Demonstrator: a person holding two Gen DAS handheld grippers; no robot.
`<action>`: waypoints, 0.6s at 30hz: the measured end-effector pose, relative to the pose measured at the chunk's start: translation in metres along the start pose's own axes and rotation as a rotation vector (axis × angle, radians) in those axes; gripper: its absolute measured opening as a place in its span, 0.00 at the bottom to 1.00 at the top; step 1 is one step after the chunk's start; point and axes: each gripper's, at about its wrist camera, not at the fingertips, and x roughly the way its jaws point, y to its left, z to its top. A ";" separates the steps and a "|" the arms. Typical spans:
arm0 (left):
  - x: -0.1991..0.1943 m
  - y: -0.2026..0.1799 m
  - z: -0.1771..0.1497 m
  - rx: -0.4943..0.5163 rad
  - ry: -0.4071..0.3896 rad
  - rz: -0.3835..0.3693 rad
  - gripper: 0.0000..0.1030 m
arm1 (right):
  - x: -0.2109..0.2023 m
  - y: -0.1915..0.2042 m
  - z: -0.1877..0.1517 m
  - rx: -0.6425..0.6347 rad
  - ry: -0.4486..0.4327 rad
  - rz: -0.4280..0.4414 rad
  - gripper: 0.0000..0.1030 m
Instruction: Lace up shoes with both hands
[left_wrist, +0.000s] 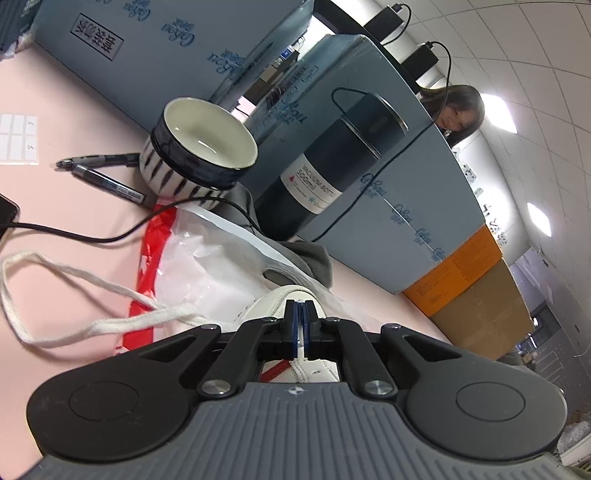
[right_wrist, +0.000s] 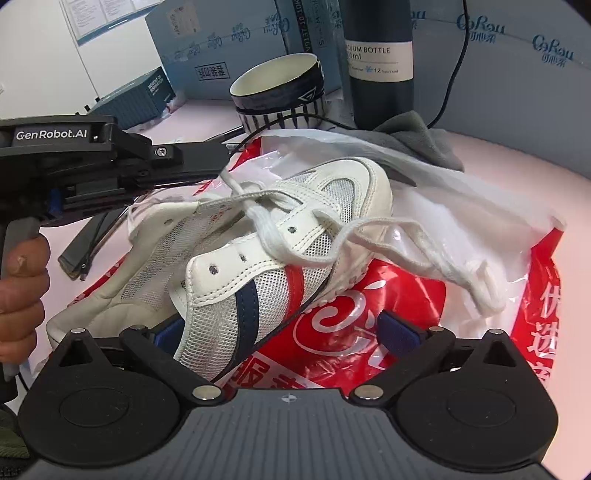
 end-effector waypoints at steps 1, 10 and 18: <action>0.001 0.000 0.000 -0.003 0.007 -0.003 0.02 | -0.001 0.000 0.000 0.005 0.000 -0.003 1.00; 0.008 0.001 -0.001 -0.014 0.029 -0.028 0.16 | -0.040 0.001 0.004 -0.011 -0.026 0.036 0.99; 0.011 0.000 0.002 -0.009 0.030 -0.043 0.06 | -0.075 0.028 0.021 -0.161 -0.197 0.123 0.79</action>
